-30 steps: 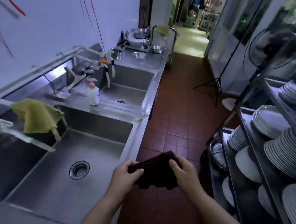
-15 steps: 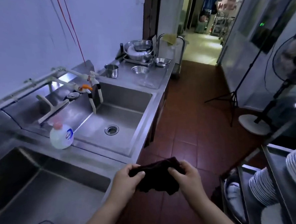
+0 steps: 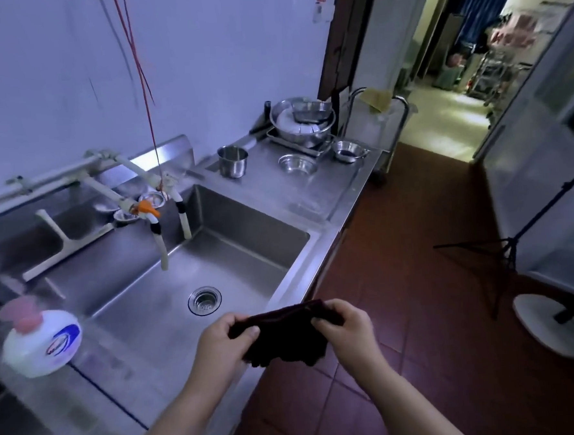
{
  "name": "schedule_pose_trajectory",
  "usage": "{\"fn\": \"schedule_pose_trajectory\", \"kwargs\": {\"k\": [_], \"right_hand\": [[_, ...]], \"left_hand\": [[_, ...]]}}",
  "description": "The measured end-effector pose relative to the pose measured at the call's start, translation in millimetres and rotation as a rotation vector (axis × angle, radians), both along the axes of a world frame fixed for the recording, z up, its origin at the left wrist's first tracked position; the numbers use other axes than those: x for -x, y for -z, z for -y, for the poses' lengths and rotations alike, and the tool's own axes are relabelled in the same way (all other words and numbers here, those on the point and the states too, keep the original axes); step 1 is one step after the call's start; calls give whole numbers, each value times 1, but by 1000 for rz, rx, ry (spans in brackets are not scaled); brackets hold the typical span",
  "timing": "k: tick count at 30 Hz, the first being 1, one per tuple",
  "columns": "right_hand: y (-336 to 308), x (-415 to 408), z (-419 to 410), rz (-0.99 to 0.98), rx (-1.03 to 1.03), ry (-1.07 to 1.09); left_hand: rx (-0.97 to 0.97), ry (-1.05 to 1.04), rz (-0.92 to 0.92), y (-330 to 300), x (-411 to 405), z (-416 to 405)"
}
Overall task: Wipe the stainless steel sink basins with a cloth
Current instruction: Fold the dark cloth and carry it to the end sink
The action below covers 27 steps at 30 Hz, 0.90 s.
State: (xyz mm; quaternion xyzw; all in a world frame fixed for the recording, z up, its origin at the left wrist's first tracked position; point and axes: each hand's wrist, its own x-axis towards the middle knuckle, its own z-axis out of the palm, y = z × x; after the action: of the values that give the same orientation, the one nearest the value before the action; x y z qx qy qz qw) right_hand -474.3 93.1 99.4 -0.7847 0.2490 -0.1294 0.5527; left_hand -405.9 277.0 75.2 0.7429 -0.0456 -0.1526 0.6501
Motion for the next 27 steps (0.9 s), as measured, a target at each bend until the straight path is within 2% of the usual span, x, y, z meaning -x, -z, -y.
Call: {"fn": "schedule_pose_trajectory", "kwargs": {"k": [3,9,13,18,22,27], "right_hand": [[2,-54,32,4,13,-3],[-2,-150,86,28,-97,-74],[8,-204,111,-19,62,-137],[22,-269,124,-64,290,-242],[36,-329,140,-41,339,-336],[68,-410,187,-101,296,-515]], "left_hand": [[-14,-50,4,12,-52,35],[4,-78,-21,19,-137,93],[14,-137,3,16,-182,111],[38,-306,-6,22,-228,134],[33,-434,-33,34,-265,157],[-90,-585,-62,52,-318,203]]}}
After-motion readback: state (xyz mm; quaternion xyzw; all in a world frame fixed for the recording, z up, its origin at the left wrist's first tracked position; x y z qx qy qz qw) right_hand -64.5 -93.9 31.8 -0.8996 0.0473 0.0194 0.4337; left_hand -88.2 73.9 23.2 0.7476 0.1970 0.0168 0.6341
